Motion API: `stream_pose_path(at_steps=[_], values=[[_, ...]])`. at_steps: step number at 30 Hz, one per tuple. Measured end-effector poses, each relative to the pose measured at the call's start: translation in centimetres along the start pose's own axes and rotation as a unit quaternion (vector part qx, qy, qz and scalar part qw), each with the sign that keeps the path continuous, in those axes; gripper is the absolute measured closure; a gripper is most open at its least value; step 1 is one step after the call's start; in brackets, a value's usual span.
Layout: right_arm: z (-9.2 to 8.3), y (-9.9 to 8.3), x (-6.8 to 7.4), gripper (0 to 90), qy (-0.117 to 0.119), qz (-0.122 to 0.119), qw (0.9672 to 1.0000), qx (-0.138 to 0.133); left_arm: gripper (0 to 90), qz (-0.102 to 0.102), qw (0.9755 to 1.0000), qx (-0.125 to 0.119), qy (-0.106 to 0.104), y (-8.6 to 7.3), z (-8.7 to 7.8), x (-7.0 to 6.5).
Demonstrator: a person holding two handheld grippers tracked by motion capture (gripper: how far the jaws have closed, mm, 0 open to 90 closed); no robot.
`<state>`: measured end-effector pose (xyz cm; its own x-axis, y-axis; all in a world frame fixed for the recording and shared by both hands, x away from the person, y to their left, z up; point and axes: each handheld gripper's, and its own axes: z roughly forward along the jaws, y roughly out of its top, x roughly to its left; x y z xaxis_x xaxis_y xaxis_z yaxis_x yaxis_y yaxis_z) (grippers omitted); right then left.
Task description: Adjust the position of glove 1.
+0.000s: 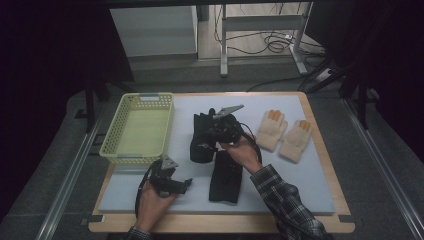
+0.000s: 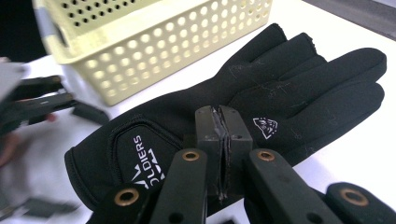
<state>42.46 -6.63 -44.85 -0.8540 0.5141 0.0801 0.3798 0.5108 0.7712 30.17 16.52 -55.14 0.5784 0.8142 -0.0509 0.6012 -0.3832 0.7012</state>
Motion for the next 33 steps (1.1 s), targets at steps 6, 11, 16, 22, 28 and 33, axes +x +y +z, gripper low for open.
stream_pose_path(at_steps=[6, 11, 16, 22, 28, 33], values=[[-3.5, -1.6, 1.6, 87.1, -0.001, -0.004, 1.0000, -0.006, 2.7, 0.000, 1.0000, 0.000, 0.001, 0.0, 0.0, 0.0], [-6.1, -3.6, 2.6, 87.1, -0.016, -0.005, 0.9998, -0.005, 2.7, -0.001, 1.0000, 0.000, 0.001, 0.0, 0.0, 0.0], [-8.0, -5.6, 3.7, 87.0, -0.029, 0.002, 0.9996, 0.001, 2.7, -0.001, 1.0000, 0.000, 0.001, 0.0, 0.0, 0.0], [-8.8, -7.6, 4.7, 87.0, -0.037, 0.014, 0.9992, 0.008, 2.7, -0.001, 1.0000, -0.001, 0.001, 0.0, 0.0, -0.1], [-7.0, -9.4, 4.7, 86.8, -0.040, 0.030, 0.9984, 0.024, 2.7, -0.001, 1.0000, 0.000, 0.001, 0.0, 0.0, 0.0], [-4.7, -11.0, 4.9, 85.7, -0.051, 0.025, 0.9973, 0.046, 2.7, 0.000, 1.0000, 0.001, 0.001, 0.0, 0.0, 0.0]])
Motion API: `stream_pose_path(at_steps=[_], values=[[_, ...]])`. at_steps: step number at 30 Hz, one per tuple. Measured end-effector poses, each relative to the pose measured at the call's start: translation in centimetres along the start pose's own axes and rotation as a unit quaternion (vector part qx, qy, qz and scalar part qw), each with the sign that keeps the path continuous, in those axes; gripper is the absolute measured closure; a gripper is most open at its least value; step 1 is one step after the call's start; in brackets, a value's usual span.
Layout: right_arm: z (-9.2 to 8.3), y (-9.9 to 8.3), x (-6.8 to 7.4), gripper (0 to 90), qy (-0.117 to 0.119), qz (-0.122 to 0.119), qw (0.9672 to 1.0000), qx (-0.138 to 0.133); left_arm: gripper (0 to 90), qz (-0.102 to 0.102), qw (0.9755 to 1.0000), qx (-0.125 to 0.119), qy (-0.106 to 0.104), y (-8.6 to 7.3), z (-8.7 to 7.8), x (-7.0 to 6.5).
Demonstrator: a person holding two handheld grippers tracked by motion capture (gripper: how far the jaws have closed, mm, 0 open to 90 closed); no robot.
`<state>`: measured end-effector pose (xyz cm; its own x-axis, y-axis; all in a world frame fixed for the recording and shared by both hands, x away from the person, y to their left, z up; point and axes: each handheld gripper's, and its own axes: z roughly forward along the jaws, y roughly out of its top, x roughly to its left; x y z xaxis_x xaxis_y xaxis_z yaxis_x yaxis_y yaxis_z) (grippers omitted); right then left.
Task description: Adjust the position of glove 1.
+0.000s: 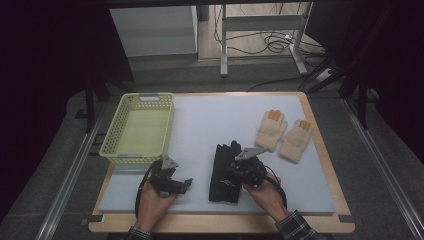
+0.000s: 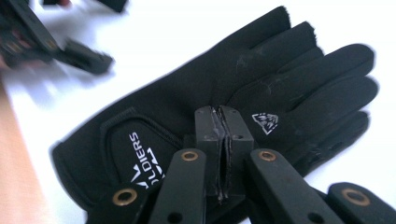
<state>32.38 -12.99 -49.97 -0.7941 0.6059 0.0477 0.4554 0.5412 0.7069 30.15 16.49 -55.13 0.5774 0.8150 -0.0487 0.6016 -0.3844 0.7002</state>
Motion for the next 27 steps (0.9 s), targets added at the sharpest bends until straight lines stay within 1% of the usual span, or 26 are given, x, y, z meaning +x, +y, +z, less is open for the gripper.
stream_pose_path(at_steps=[2, 4, 6, 7, 8, 9, 10, 13, 15, 16, 20, 21, 22, 23, 27], values=[[0.6, -0.5, 0.0, 84.2, -0.001, 0.000, 1.0000, 0.004, 2.7, 0.000, 1.0000, 0.000, 0.000, 0.0, 0.0, 0.0], [0.9, -0.8, -0.1, 82.0, 0.001, 0.000, 1.0000, 0.000, 2.7, -0.001, 1.0000, -0.001, 0.000, 0.0, 0.0, 0.0], [0.7, -0.7, -0.3, 76.4, 0.008, 0.004, 1.0000, -0.001, 2.7, -0.002, 1.0000, -0.002, 0.000, 0.0, 0.0, 0.0], [0.6, -0.6, -0.3, 72.2, 0.008, 0.004, 1.0000, -0.002, 2.7, -0.002, 1.0000, -0.002, 0.000, 0.0, 0.0, 0.0], [0.2, -0.5, -0.4, 68.8, 0.008, -0.001, 0.9999, -0.007, 2.7, 0.000, 1.0000, 0.000, 0.000, 0.0, 0.0, 0.0], [-0.1, -0.4, -0.5, 66.6, 0.010, -0.002, 0.9999, -0.012, 2.7, 0.000, 1.0000, 0.000, 0.000, 0.0, 0.0, 0.0], [-0.4, -0.3, -0.6, 65.2, 0.010, -0.005, 0.9998, -0.018, 2.7, 0.000, 1.0000, 0.000, 0.000, 0.0, 0.0, 0.0], [-1.5, -0.2, -1.1, 64.3, 0.002, -0.011, 0.9995, -0.028, 2.7, 0.000, 1.0000, 0.000, 0.000, 0.0, 0.0, 0.0], [-2.2, -0.4, -1.6, 65.3, 0.001, -0.010, 0.9994, -0.034, 2.7, 0.000, 1.0000, 0.000, 0.000, 0.0, 0.0, 0.0], [-2.5, -0.6, -1.9, 67.4, -0.001, -0.008, 0.9994, -0.035, 2.7, 0.000, 1.0000, 0.000, 0.000, 0.0, 0.0, 0.0], [-3.1, -2.0, -2.8, 80.9, 0.001, 0.001, 0.9996, -0.029, 2.7, -0.001, 1.0000, 0.001, -0.001, 0.0, 0.0, 0.0], [-3.1, -2.0, -2.8, 80.9, 0.001, 0.001, 0.9996, -0.029, 2.7, -0.001, 1.0000, 0.001, -0.001, 0.0, 0.0, 0.0], [-3.1, -3.0, -2.9, 87.9, 0.004, 0.000, 0.9998, -0.021, 2.7, -0.001, 1.0000, 0.001, -0.001, 0.0, 0.0, 0.0], [-3.1, -3.0, -2.9, 87.9, 0.004, 0.000, 0.9998, -0.021, 2.7, -0.001, 1.0000, 0.001, -0.001, 0.0, 0.0, 0.0], [-3.0, -4.6, -2.9, 88.8, 0.011, -0.002, 0.9999, -0.010, 2.8, -0.001, 1.0000, 0.000, -0.001, 0.0, 0.0, 0.0]])
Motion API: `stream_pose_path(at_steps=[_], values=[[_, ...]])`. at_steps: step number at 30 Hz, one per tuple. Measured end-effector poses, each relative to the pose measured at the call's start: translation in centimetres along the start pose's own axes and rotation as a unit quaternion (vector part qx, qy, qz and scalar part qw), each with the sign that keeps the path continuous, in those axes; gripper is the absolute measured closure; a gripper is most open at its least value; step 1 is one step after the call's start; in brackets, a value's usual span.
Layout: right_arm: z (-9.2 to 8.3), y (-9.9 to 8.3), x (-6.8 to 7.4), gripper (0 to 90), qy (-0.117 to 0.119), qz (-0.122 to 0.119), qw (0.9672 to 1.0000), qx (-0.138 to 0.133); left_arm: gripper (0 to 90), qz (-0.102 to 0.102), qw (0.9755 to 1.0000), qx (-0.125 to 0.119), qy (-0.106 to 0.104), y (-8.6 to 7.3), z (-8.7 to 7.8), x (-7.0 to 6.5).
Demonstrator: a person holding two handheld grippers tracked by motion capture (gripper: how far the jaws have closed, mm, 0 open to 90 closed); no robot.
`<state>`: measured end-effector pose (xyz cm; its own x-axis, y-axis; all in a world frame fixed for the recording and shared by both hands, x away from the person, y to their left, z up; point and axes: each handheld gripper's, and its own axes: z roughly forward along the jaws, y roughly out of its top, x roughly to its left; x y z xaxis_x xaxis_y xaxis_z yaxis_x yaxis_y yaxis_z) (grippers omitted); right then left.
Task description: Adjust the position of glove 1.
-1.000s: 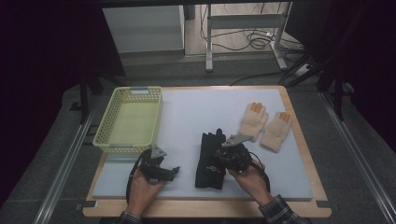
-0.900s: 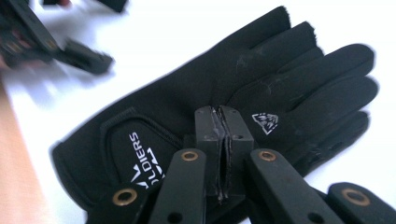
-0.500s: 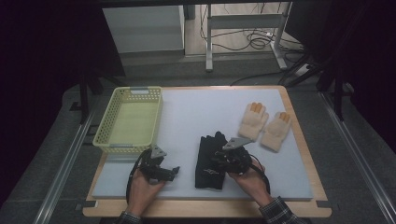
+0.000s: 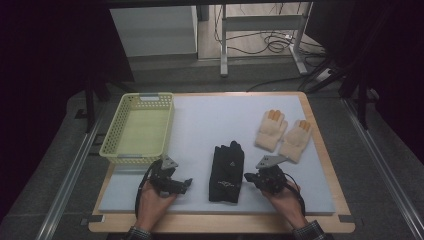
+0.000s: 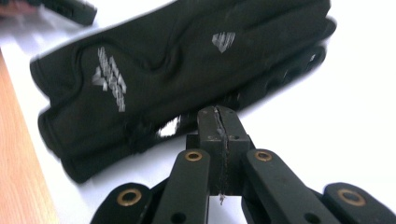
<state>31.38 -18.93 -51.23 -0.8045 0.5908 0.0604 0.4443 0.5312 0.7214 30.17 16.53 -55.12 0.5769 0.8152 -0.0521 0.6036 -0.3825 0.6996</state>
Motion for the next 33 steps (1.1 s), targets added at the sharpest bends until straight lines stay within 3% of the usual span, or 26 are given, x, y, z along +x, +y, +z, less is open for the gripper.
stream_pose_path(at_steps=[7, 11, 13, 16, 33], values=[[0.4, -1.4, 1.1, 88.8, 0.026, -0.009, 0.9996, 0.000, 3.0, -0.002, 1.0000, 0.000, -0.003, 0.0, 0.0, 0.1], [1.2, -1.4, 1.7, 88.8, 0.032, -0.015, 0.9994, 0.005, 2.1, -0.011, 0.9997, -0.004, -0.020, -0.1, -0.2, 0.5], [1.5, -1.3, 1.9, 88.8, 0.039, -0.013, 0.9992, 0.002, 4.0, -0.003, 0.9998, -0.003, -0.022, -0.1, -0.4, 0.7], [2.0, -1.0, 2.3, 88.7, 0.043, -0.015, 0.9990, 0.001, 4.5, 0.013, 0.9999, 0.004, -0.007, -0.3, -0.5, 0.8], [5.3, 1.7, 3.7, 88.6, 0.046, -0.023, 0.9987, 0.000, 1.0, 0.004, 1.0000, 0.008, -0.001, -0.7, -0.8, 1.2]])
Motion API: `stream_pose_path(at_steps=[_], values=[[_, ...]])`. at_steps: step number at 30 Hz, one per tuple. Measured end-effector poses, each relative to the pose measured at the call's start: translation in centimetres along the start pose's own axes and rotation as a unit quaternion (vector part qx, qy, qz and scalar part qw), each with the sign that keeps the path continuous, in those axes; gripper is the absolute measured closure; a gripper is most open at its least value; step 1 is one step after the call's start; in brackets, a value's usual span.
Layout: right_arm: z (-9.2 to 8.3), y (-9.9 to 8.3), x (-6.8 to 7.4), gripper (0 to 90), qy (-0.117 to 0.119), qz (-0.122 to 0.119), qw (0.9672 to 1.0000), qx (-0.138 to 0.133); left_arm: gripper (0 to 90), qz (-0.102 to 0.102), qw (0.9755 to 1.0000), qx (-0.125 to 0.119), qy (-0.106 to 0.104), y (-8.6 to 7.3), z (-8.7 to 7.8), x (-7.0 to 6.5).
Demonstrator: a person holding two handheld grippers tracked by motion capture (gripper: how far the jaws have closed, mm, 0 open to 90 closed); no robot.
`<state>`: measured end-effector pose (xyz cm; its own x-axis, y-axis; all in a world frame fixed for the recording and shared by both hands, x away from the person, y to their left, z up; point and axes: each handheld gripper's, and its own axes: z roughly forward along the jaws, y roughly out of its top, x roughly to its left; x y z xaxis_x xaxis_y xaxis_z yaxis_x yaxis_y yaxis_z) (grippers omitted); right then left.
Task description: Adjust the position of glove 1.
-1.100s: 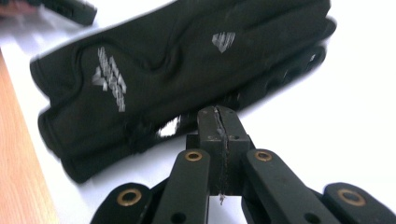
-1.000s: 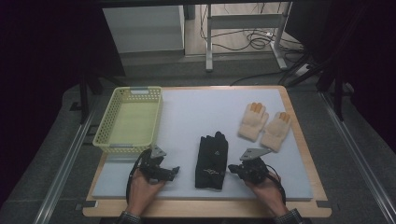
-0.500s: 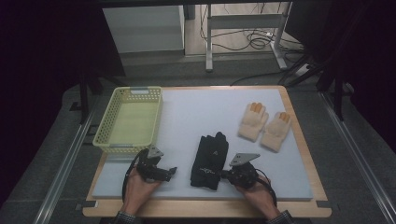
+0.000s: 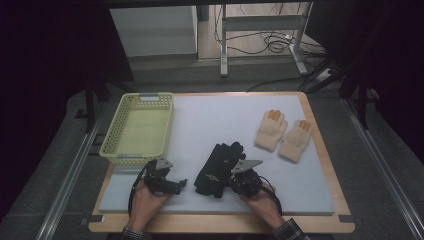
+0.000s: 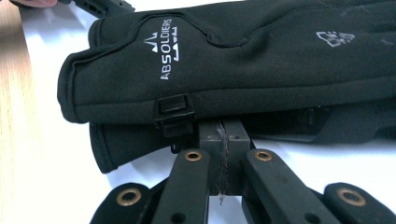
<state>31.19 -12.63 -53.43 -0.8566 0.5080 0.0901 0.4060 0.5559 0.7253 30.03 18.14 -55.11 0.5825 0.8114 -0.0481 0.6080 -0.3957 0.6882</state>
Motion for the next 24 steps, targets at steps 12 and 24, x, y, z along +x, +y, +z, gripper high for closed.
stream_pose_path(at_steps=[12, 24], values=[[1.4, 1.2, 0.6, 85.6, 0.013, -0.008, 0.9999, 0.000, 1.5, 0.004, 1.0000, -0.001, -0.006, -0.1, -0.1, 0.2], [-3.1, -0.6, -2.3, 65.9, -0.040, 0.012, 0.9990, -0.016, 1.7, 0.003, 1.0000, -0.002, -0.006, -0.2, -0.1, 0.2]])
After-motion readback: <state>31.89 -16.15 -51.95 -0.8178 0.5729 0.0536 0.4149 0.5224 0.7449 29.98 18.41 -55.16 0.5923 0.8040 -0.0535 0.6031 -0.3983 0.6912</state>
